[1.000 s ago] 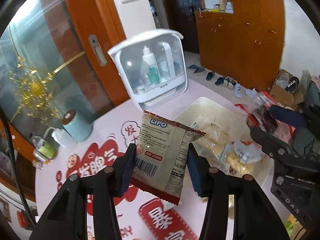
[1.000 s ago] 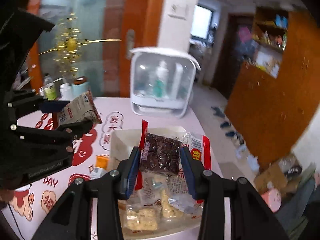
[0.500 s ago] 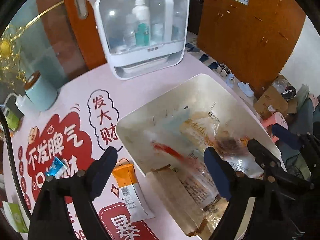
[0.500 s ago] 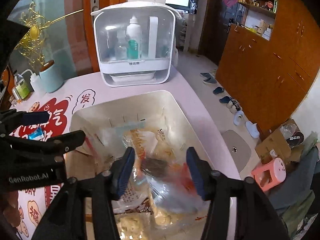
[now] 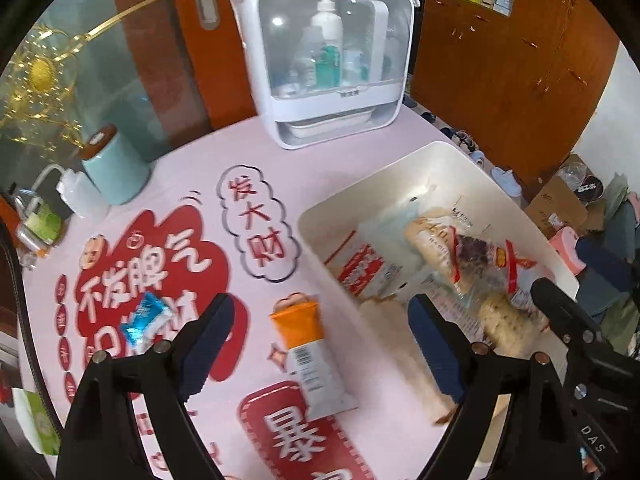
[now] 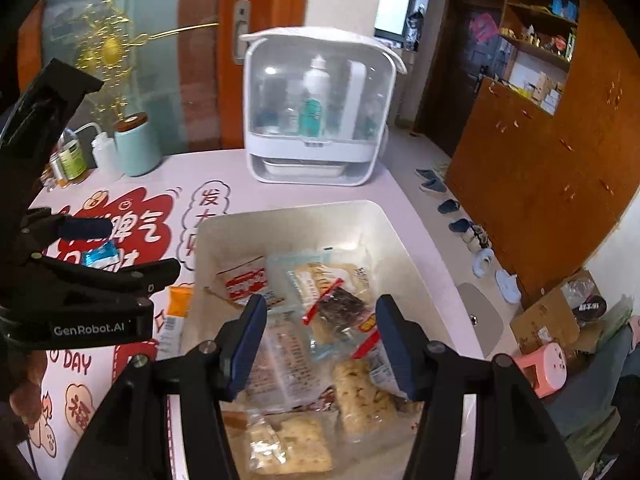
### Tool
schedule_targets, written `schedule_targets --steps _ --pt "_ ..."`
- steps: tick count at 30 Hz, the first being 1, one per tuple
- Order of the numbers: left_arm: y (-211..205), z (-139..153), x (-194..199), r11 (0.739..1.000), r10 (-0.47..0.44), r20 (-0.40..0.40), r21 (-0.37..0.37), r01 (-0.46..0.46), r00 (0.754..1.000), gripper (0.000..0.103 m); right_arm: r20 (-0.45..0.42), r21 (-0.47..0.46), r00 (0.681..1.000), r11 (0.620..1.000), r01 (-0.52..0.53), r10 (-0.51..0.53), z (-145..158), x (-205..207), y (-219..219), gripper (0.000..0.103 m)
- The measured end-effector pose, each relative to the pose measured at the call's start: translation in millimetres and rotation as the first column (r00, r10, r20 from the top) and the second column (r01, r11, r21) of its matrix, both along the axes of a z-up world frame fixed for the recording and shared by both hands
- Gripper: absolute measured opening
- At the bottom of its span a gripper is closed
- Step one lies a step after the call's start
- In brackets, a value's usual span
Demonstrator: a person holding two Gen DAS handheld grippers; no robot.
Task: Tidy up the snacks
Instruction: 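Move both tools back toward the orange bar and blue candy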
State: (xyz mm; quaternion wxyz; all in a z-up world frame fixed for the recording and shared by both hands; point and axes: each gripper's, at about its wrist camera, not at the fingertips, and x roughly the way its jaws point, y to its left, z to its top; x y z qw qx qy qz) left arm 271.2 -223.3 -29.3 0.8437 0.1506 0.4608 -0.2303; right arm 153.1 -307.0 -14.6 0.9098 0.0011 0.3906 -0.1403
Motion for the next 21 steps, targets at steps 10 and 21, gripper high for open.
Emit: schedule_targets --steps 10,21 --pt "66.4 61.4 -26.5 0.991 0.037 0.215 0.115 -0.062 0.976 0.088 0.047 -0.076 0.996 0.995 -0.065 0.069 45.0 -20.1 44.1 0.057" --pt "145.0 162.8 -27.4 0.965 0.088 0.414 0.192 -0.181 0.906 0.088 0.137 -0.128 0.983 0.986 -0.106 0.123 113.5 -20.4 88.4 0.057"
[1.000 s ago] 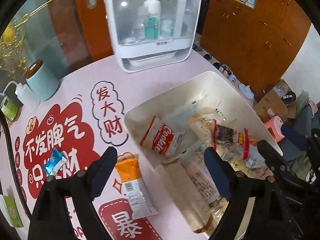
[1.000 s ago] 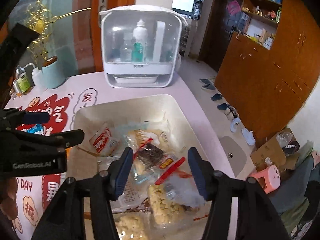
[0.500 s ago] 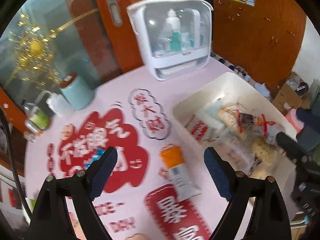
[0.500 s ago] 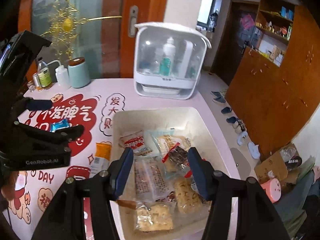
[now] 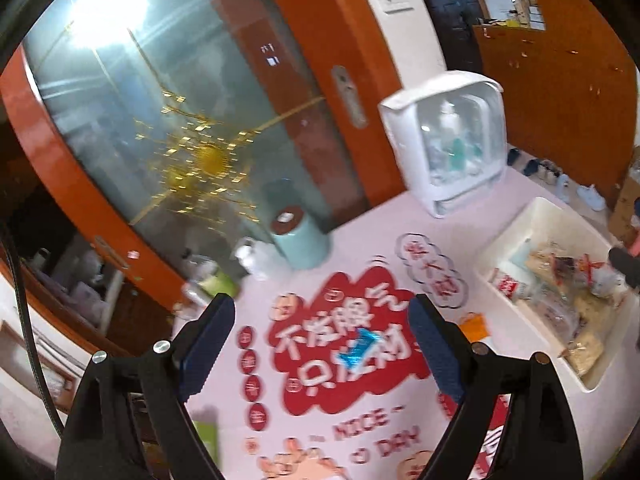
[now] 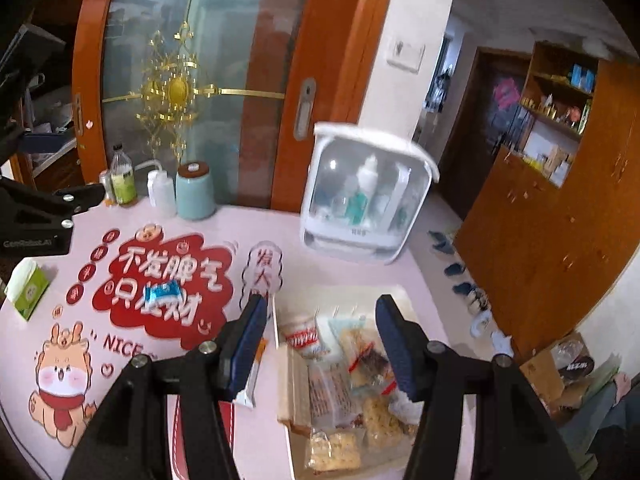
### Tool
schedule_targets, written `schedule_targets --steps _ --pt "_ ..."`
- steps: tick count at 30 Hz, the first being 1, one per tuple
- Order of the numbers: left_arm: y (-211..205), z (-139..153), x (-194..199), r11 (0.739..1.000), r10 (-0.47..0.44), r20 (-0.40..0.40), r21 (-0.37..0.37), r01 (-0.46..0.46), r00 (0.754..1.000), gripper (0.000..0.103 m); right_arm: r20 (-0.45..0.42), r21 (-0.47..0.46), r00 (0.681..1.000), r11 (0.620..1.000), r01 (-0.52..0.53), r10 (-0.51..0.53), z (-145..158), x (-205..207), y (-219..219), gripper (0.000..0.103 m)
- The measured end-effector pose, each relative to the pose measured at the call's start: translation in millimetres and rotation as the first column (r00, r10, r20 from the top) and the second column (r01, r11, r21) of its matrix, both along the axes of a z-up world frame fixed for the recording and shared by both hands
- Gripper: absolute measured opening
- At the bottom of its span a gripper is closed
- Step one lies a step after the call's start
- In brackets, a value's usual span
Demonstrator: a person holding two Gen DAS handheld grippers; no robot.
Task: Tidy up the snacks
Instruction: 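Move both tools back toward the orange bar and blue candy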
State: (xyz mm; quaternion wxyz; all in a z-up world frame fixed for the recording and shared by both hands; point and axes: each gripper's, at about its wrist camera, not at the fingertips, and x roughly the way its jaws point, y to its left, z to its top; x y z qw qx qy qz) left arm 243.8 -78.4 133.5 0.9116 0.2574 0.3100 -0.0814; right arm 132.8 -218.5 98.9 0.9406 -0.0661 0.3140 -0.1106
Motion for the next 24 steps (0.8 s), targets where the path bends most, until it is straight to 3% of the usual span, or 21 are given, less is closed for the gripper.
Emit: schedule_targets --steps 6,9,12,19,24 --pt "27.2 26.1 14.0 0.996 0.04 0.11 0.069 -0.048 0.993 0.087 0.026 0.02 1.0 1.0 -0.017 0.017 26.5 19.5 19.2 0.057" --pt "40.2 31.3 29.0 0.993 0.065 0.145 0.086 -0.078 0.987 0.087 0.008 0.031 1.0 0.999 -0.026 0.026 19.6 29.7 30.5 0.057" --pt "50.0 21.5 48.4 0.994 0.055 0.119 0.089 -0.066 0.991 0.087 -0.037 0.061 0.998 0.997 -0.048 0.051 -2.8 43.0 41.5 0.057" --pt "35.3 -77.7 91.0 0.974 -0.063 -0.035 0.214 0.069 0.997 0.087 -0.141 0.241 0.988 0.97 -0.019 0.054 -94.0 63.4 49.2 0.057" --pt "13.5 -151.7 119.2 0.955 -0.145 -0.18 0.232 0.185 0.973 0.087 -0.23 0.29 0.972 0.957 0.021 0.048 -163.9 72.7 58.6 0.057"
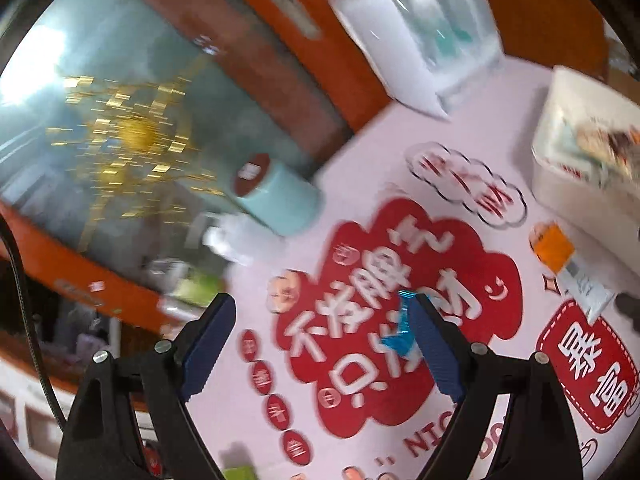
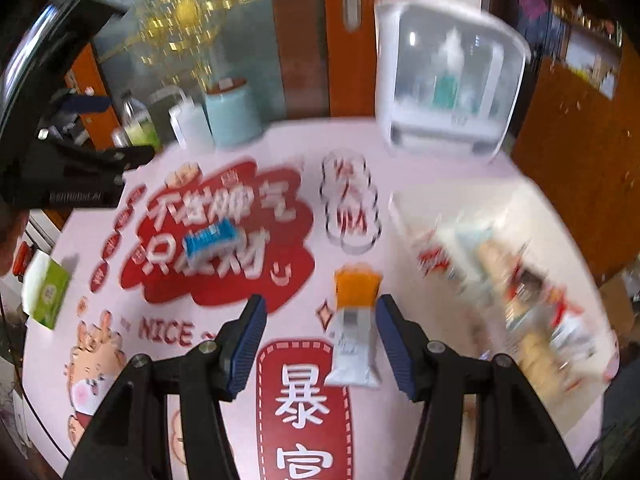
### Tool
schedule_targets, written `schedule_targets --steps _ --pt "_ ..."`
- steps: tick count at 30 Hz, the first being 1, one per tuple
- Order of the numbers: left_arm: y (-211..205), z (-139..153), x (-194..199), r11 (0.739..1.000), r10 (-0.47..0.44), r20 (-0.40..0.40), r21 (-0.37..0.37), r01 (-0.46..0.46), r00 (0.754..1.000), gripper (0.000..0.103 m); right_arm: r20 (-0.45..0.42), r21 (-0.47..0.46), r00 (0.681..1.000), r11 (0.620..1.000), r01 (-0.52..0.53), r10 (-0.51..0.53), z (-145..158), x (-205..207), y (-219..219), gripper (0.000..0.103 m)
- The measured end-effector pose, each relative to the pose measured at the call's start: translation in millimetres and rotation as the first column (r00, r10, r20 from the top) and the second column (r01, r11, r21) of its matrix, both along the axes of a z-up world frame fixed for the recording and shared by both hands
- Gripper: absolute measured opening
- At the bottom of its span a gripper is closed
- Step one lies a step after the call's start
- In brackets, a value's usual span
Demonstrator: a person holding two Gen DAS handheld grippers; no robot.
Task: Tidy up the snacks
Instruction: 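Move both tools back toward the orange bar and blue candy, then grasp the orange-and-white bar with the right tool while the left tool grasps the blue candy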
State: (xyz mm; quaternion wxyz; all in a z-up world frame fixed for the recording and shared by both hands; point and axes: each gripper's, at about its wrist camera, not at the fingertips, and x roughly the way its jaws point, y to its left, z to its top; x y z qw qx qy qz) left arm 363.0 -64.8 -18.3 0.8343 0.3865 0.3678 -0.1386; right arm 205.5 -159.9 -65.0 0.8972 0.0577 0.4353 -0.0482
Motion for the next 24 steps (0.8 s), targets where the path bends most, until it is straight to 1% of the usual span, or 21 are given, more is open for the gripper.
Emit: schedule_targets --steps 2,4,5,8,11,14,18,20,23,24 --pt "-5.9 -24.8 12.3 1.0 -0.019 -0.054 0.002 0.019 0.998 0.087 -0.025 -0.007 0.999 1.0 0.02 -0.02 -24.0 3.6 1.7 0.057" --pt "-11.0 -53.3 25.1 0.999 -0.038 -0.129 -0.005 0.037 0.991 0.087 -0.035 -0.026 0.998 0.999 0.043 -0.044 -40.2 6.8 3.0 0.057" --pt "-13.3 -68.1 30.2 0.999 -0.042 -0.151 0.001 0.043 0.988 0.087 -0.041 -0.031 0.998 0.998 0.056 -0.057 -47.9 8.4 2.7 0.057" --pt "-16.4 -100.8 40.8 0.998 -0.048 -0.205 0.021 0.054 0.977 0.087 -0.044 -0.039 0.995 0.995 0.09 -0.092 -62.1 11.9 -0.8 0.057" --pt "-17.8 -131.4 49.8 0.997 -0.059 -0.256 0.026 0.068 0.965 0.087 -0.013 -0.054 0.991 0.99 0.134 -0.135 -70.5 11.7 -2.7 0.057" --pt "-16.8 -147.6 54.7 0.997 -0.066 -0.288 0.015 0.073 0.955 0.087 0.033 -0.074 0.983 0.981 0.18 -0.178 -75.2 9.0 -3.0 0.057" --pt "-13.6 -153.9 58.9 0.997 -0.078 -0.313 -0.011 0.079 0.946 0.087 0.067 -0.077 0.973 0.971 0.226 -0.221 -82.8 6.0 -6.6 0.057" --pt "-11.3 -157.1 60.7 0.996 -0.084 -0.322 -0.022 0.081 0.943 0.087 0.058 -0.053 0.969 0.969 0.242 -0.239 -89.4 7.9 -11.9 0.057" --pt "-7.0 -162.1 66.2 0.997 -0.077 -0.341 -0.032 0.07 0.937 0.086 0.012 -0.023 0.966 0.966 0.257 -0.257 -102.1 16.1 -17.9 0.057" --pt "-4.8 -162.7 68.2 0.997 -0.077 -0.347 -0.049 0.064 0.935 0.084 -0.002 -0.015 0.966 0.965 0.26 -0.26 -106.4 18.9 -19.1 0.057"
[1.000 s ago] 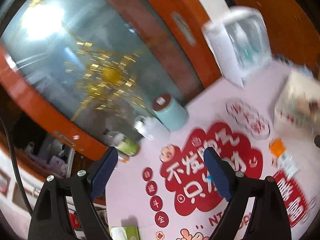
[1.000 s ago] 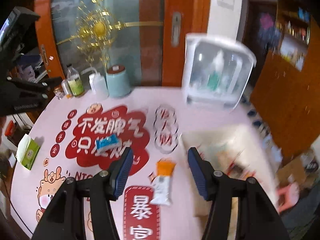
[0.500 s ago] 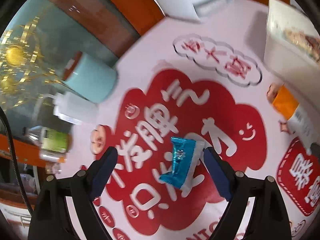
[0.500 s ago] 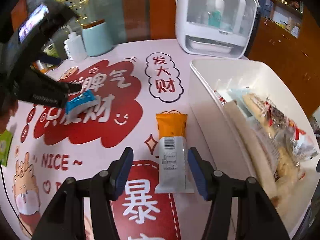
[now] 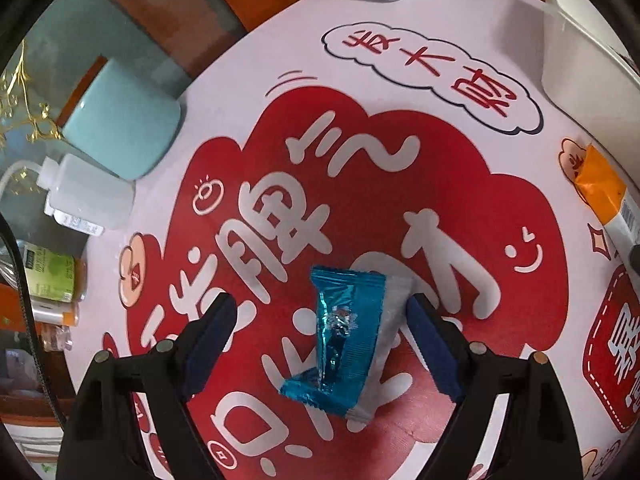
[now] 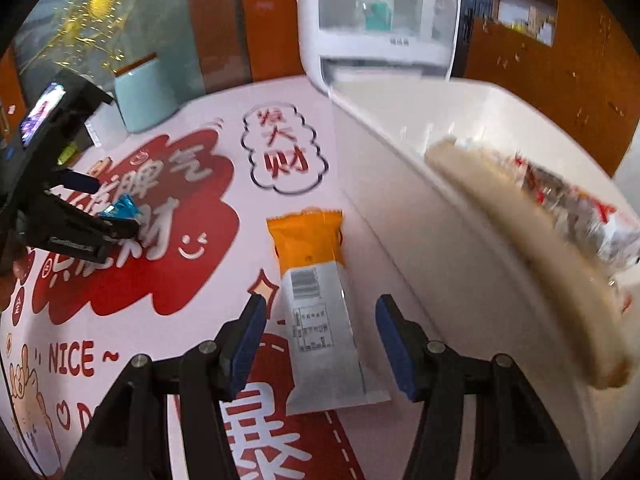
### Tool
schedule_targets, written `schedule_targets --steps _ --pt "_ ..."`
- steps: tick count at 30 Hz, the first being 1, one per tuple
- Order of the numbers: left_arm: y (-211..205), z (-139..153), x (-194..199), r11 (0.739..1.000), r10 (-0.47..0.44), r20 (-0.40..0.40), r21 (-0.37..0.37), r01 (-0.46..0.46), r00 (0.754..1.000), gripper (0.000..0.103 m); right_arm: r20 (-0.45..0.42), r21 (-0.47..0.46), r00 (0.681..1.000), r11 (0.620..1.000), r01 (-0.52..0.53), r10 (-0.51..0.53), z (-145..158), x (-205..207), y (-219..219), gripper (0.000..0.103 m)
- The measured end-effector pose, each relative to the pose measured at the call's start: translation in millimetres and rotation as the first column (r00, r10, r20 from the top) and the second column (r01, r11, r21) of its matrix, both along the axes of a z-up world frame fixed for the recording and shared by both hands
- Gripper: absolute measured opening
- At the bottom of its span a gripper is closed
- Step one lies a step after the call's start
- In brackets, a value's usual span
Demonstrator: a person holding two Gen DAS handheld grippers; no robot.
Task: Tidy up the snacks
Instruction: 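Grasp the orange-and-white bar with the right tool while the left tool grasps the blue candy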
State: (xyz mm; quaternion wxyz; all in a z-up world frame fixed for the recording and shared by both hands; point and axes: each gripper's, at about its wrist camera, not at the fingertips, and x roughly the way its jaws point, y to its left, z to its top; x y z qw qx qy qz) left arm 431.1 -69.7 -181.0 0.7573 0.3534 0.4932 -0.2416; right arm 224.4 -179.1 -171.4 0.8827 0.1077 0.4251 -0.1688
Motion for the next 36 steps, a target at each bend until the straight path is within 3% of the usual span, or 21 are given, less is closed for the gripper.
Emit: schedule_targets --steps 4,14,20,22,24,26,30,33,36 --pt "5.6 -0.3 6.2 0.999 0.014 -0.034 -0.043 -0.016 0.999 0.08 -0.033 0.039 0.999 0.999 -0.006 0.007 -14.5 8.5 -1.2 0.058" --pt "16.9 -2.0 8.0 0.993 0.006 -0.095 -0.116 -0.017 0.996 0.079 -0.023 -0.021 0.999 0.999 -0.037 0.037 -18.3 13.6 5.1 0.057" --pt "24.4 0.4 0.6 0.987 -0.032 -0.152 -0.162 0.007 0.988 0.055 -0.021 -0.025 0.998 0.998 -0.052 0.051 -17.6 13.2 5.4 0.057" --pt "24.6 1.5 -2.6 0.984 -0.036 -0.178 -0.178 0.004 0.983 0.038 -0.017 -0.025 0.998 0.998 -0.056 0.056 -17.2 12.2 5.8 0.051" --pt "24.2 2.9 -6.9 0.983 -0.035 -0.175 -0.181 0.003 0.984 0.033 -0.013 -0.029 0.997 0.997 -0.075 0.074 -16.4 11.3 8.6 0.042" --pt "24.1 3.0 -12.2 0.983 -0.029 -0.156 -0.182 0.0 0.987 0.031 -0.011 -0.036 0.996 0.995 -0.091 0.09 -16.3 10.4 12.5 0.041" --pt "24.0 4.6 -22.3 0.983 0.062 -0.09 -0.17 -0.077 0.994 0.029 -0.003 -0.039 0.994 0.993 -0.111 0.111 -15.7 6.8 16.3 0.039" --pt "24.4 7.0 -37.0 0.966 0.213 -0.061 -0.135 -0.219 0.975 0.029 -0.006 -0.026 0.992 0.991 -0.128 0.127 -13.9 3.3 17.5 0.037" --pt "22.8 15.5 -58.9 0.954 0.261 -0.046 -0.139 -0.265 0.964 0.029 0.002 0.009 0.991 0.991 -0.136 0.136 -9.9 -3.3 17.2 0.036"
